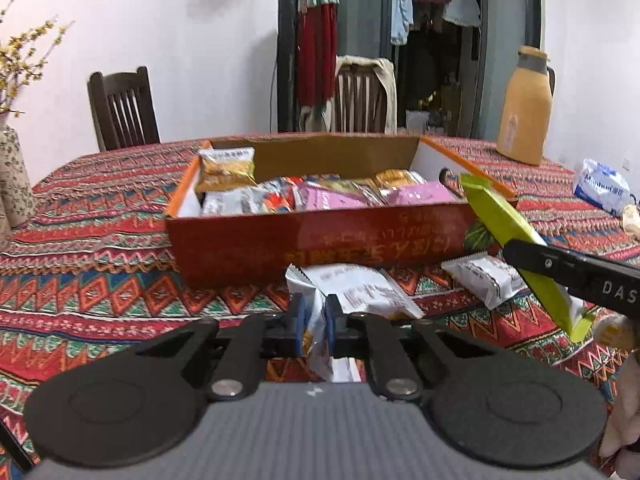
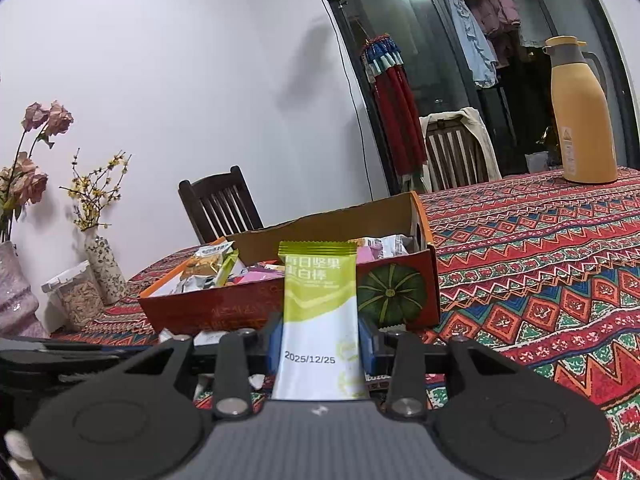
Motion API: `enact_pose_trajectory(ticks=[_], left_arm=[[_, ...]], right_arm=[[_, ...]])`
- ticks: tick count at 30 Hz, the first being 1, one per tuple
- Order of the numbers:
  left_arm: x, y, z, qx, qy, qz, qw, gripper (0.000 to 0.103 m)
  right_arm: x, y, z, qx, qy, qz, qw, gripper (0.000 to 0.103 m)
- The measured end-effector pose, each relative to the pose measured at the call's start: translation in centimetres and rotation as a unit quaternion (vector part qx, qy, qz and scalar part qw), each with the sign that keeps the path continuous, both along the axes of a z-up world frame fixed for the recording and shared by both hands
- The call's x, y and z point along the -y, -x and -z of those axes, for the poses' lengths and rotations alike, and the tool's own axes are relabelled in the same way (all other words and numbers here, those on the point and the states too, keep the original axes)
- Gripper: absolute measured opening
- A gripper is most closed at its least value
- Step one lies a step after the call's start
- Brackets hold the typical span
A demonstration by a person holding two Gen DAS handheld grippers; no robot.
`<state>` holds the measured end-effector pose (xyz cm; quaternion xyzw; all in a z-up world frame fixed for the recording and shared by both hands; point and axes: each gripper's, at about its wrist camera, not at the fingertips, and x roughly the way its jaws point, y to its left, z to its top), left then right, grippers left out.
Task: Organize snacks
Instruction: 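Grasp a white packet with the left gripper while the right gripper holds the bar, then carry the white packet and green bar packet over the orange box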
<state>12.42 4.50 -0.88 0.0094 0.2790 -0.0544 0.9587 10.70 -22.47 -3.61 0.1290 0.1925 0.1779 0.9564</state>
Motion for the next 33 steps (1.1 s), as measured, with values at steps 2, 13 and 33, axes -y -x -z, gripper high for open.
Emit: enact_pose_trajectory(ticks=[2,13,33], left_arm=[[-0.6,0.5,-0.5,0.009,0.005,-0.003,0.9999,0.011],[-1.1,1.7,-4.3,0.073,0.024,0.001,0.9970,0.011],[-0.7,-7.1,-10.0,0.117,0.073,-0.012,0.9903,0.011]], right_arm=[[0.0,0.0,0.0,0.000,0.001,0.001,1.000,0.036],[-1.0,0.7,-0.4,0.011,0.030,0.014,0.999,0.036],[-4.7,-6.0,-8.5,0.069,0.080,0.039,0.994,0.036]])
